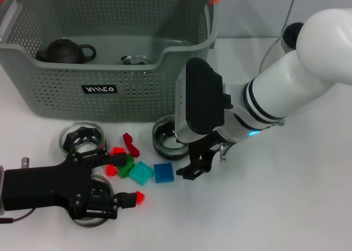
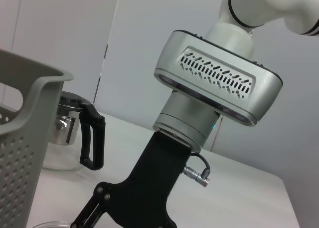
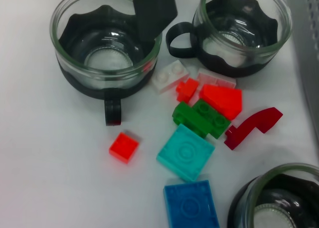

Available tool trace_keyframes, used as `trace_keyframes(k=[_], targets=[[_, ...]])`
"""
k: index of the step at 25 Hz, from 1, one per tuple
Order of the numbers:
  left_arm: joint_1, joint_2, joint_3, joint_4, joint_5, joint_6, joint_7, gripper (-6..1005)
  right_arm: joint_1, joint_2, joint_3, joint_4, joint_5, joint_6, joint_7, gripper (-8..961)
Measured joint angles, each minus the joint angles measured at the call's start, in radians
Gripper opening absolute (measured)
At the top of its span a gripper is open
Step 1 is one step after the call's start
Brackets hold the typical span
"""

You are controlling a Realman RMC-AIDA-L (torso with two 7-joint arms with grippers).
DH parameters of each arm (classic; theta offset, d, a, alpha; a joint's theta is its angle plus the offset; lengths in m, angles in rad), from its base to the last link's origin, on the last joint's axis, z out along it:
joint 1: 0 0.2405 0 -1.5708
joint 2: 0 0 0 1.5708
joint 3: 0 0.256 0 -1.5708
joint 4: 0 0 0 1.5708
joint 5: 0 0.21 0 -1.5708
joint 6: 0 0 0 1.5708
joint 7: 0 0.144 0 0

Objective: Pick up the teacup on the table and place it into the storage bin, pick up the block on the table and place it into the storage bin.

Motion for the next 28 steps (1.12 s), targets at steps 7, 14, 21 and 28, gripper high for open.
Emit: trace_keyframes(k=[7,14,21,28], targets=[[0.004,0.0,-0.001,-0.002,0.0,0.0,0.007,937,0.0,0.0,-0.03,0.002,-0.016,0.013,0.043,755],[0.01,-0.001,-0.006,0.0,0.0,0.001,0.008,937,0.004,0.0,-0.062,-0.027,-0.03,0.0,0.081,522],[0.019,-0.002,-0.016,0.001,0.0,0.005,0.018,936,0.02,-0.003,-0.062,-0.035,-0.03,-0.042,0.122,270],[0.023,-0.003,-0.026,-0.002,0.0,0.012,0.025,936,0.022,-0.008,-0.05,-0.05,-0.033,-0.071,0.145,122]])
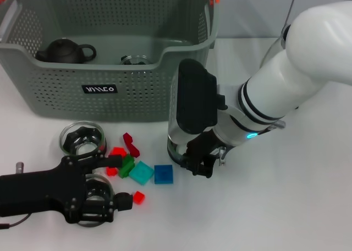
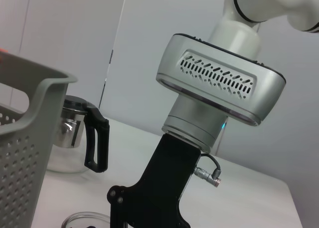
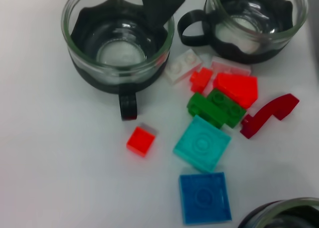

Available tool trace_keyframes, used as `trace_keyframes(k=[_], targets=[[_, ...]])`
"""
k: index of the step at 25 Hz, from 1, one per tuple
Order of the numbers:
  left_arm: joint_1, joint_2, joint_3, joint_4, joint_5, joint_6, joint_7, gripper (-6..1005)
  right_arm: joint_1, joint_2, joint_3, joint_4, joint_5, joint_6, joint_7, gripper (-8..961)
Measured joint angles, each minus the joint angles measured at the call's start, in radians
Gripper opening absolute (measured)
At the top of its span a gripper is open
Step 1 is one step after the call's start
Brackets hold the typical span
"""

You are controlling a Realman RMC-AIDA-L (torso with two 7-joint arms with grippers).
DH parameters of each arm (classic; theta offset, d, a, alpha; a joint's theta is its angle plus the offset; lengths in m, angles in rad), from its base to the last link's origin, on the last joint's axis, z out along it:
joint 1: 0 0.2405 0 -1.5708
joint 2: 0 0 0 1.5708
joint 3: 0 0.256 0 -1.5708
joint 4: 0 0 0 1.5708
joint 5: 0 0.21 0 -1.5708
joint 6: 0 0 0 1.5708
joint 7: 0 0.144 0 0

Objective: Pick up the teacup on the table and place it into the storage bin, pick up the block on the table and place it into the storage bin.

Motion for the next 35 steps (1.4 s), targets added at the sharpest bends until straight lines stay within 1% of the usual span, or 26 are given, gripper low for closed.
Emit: trace_keyframes(k=[2,5,8,12,15,17,19,21,23,26,29,33,35], targets=[[0.001,0.0,0.0,0.0,0.0,0.002,0.0,936,-0.015,-0.002,0.009,-0.03,-0.012,-0.015,0.011,94],[0.002,-0.001,0.0,0.0,0.001,0.005,0.0,936,-0.07,-0.003,0.05,-0.131,-0.063,-0.065,0.027,71],[0.002,-0.001,0.0,0.001,0.0,0.012,-0.001,936,-0.133,-0.003,0.133,-0.276,-0.093,-0.185,0.031,56],[0.001,-0.001,0.002,0.002,0.0,0.015,-0.001,936,-0.168,-0.002,0.252,-0.429,-0.066,-0.353,0.028,57],[0.0,-0.002,0.005,0.0,0.0,0.015,-0.001,936,-0.168,-0.003,0.351,-0.517,0.015,-0.477,0.027,57],[0.001,-0.002,0.004,0.0,0.0,0.015,-0.001,936,-0.152,-0.003,0.437,-0.554,0.093,-0.542,0.025,57],[0.001,-0.003,0.006,0.0,0.0,0.015,-0.001,936,-0.125,-0.004,0.519,-0.57,0.175,-0.58,0.024,57],[-0.001,-0.003,0.006,0.0,0.0,0.016,-0.001,936,-0.092,-0.005,0.602,-0.571,0.244,-0.589,0.023,57],[-0.003,-0.003,0.005,0.0,0.0,0.016,-0.001,936,-0.063,-0.004,0.654,-0.557,0.266,-0.553,0.032,57],[-0.004,-0.003,0.004,-0.001,0.0,0.016,0.0,936,-0.014,-0.004,0.677,-0.489,0.238,-0.418,0.057,56],[-0.003,-0.003,0.002,-0.004,0.0,0.015,0.011,936,0.05,-0.004,0.673,-0.356,0.202,-0.261,0.056,56],[-0.003,-0.005,0.0,-0.005,0.0,0.013,0.014,936,0.16,-0.005,0.66,-0.122,0.138,-0.046,0.029,56],[-0.005,-0.005,0.0,-0.005,0.0,0.014,0.014,935,0.208,-0.005,0.645,-0.022,0.103,0.036,0.019,56]])
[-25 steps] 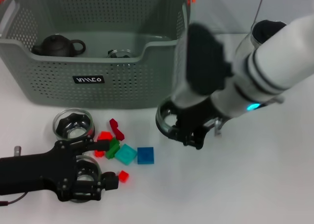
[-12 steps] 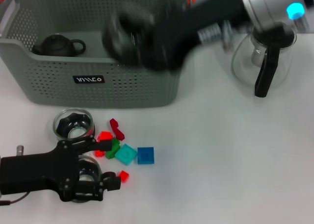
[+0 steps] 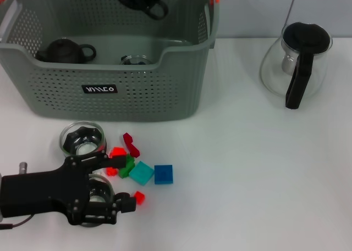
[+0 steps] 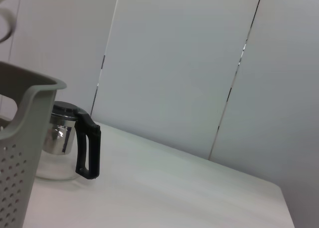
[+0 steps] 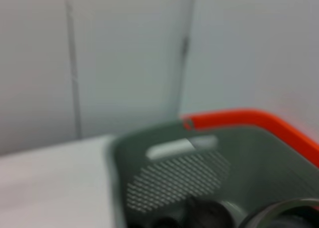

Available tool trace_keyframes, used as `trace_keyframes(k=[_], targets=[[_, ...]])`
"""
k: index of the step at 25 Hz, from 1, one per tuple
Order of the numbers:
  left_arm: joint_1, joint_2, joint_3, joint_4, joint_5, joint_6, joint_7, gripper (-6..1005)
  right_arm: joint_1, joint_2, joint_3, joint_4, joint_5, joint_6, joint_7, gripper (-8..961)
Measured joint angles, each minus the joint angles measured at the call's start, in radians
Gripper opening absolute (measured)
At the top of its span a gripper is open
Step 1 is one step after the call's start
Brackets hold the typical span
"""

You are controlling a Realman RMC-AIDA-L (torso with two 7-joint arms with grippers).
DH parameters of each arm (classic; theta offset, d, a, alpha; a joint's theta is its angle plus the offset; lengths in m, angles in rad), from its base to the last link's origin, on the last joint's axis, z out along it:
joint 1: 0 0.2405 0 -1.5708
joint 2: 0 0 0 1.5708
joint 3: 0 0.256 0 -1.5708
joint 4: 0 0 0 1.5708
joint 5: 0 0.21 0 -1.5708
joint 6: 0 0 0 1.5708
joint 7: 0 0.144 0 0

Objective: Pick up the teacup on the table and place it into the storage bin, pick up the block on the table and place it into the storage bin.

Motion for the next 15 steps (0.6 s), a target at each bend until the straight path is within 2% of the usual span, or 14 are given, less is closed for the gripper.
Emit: trace_keyframes(k=[3,6,15], targets=[[-0.002,0.0,0.0,0.0,-0.005,0.001,-0.002,935,0.078,0.002,-0.047,0.161,-0.065,0.147,-0.008,56],[-0.002,0.0,0.0,0.0,-0.016,0.001,-0.005,935,0.118,0.005,-0.107,0.261,-0.094,0.241,-0.008,57],[-0.004,0.003,0.0,0.001,-0.04,0.002,-0.009,935,0.119,0.011,-0.255,0.372,-0.093,0.428,-0.005,57]])
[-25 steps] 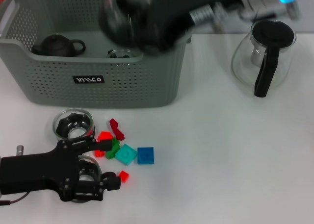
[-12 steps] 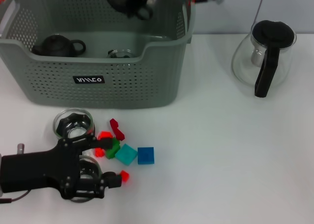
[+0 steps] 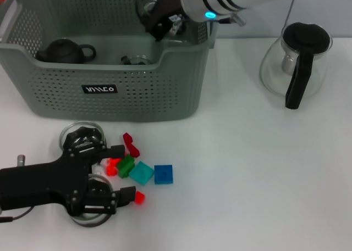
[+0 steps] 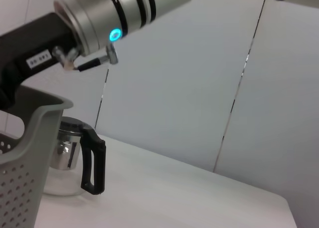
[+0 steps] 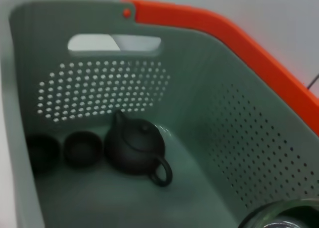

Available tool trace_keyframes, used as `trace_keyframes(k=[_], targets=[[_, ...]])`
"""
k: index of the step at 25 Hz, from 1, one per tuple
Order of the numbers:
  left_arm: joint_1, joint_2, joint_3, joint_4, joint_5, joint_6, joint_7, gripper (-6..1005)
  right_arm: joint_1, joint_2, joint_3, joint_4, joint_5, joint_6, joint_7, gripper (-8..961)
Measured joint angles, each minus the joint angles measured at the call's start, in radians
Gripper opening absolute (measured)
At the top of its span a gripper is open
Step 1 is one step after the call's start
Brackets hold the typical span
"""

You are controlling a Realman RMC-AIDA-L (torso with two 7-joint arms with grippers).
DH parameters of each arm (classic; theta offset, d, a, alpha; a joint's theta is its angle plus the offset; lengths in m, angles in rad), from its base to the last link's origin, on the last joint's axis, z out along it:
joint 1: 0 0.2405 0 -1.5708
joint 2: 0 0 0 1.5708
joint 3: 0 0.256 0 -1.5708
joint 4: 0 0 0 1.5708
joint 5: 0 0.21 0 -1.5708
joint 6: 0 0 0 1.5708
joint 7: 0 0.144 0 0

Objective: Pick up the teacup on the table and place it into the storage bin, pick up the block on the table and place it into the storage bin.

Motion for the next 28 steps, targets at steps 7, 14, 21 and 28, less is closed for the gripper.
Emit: trace_keyframes(k=[7,14,21,28], targets=[[0.0,0.002,-0.002,0.003,-0.006,-0.002,-0.001,935,-0.003,0.001,-0.007,0.037,0.003,0.053,-0.002,56],[0.0,0.003,-0.002,0.002,-0.008,-0.006,-0.002,935,-0.005,0.001,-0.029,0.055,0.0,0.076,-0.003,56],[0.0,0.003,-0.002,0.001,-0.01,-0.008,-0.002,935,-0.008,0.002,-0.036,0.057,0.003,0.077,-0.003,56],[0.001,0.003,-0.002,0.001,-0.01,-0.008,-0.002,934,-0.01,0.002,-0.036,0.068,0.002,0.076,-0.002,57]])
